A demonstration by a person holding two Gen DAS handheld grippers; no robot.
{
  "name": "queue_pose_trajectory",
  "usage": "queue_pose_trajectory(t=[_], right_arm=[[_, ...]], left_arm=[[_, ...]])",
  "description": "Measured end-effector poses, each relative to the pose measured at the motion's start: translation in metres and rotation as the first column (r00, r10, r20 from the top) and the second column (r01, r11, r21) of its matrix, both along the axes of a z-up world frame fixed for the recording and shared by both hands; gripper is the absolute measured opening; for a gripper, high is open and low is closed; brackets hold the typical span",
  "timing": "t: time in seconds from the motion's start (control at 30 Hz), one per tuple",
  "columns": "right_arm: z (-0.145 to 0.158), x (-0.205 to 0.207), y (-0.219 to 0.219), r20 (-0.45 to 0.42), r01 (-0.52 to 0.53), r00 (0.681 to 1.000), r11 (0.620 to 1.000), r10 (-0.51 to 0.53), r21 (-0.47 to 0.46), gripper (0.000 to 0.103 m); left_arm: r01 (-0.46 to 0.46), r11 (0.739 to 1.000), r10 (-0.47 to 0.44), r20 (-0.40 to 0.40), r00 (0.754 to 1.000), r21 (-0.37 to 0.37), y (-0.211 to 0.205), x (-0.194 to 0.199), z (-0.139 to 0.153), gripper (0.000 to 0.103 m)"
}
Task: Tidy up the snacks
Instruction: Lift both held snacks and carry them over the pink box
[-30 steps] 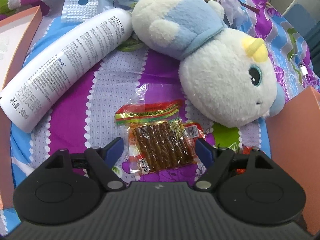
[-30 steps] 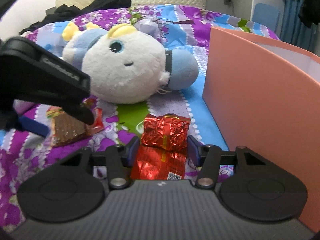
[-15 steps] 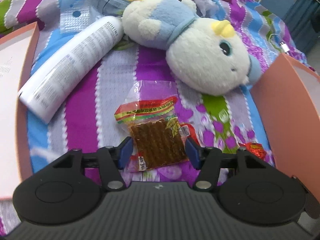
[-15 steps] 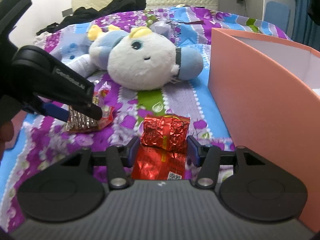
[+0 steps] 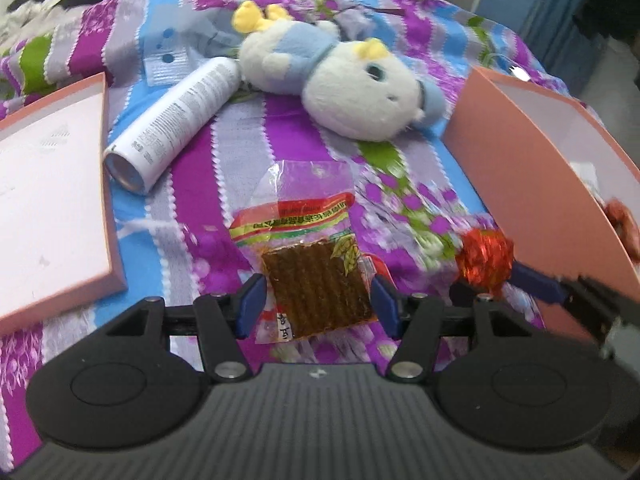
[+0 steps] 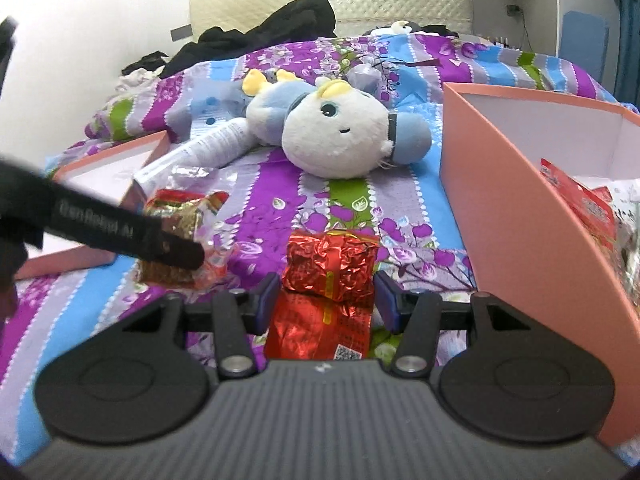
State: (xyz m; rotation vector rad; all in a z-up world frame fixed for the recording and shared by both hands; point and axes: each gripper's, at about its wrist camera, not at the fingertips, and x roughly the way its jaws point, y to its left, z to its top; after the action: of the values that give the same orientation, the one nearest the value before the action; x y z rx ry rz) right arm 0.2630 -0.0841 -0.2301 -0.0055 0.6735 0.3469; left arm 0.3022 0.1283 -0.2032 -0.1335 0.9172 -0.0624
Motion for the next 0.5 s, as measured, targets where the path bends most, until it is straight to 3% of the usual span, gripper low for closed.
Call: queue_pose_trajectory(t=[0.1, 0.5], right_arm=[[0.006, -0.011, -0.009, -0.025, 0.0, 1.0, 1.0, 0.001, 0.028, 0.054], [0.025, -0.074, -0.042, -0.045, -0.025, 0.999, 0.999, 0.026, 0.02, 0.054]], left_arm=[[0.002, 0.999, -0.002, 0.0, 1.0, -0.037, -0.007, -0.023, -0.001, 0.063], [-0.044, 0.997, 0.044, -0.003, 0.999, -0.056, -0.031, -0.102, 0.002, 0.063]])
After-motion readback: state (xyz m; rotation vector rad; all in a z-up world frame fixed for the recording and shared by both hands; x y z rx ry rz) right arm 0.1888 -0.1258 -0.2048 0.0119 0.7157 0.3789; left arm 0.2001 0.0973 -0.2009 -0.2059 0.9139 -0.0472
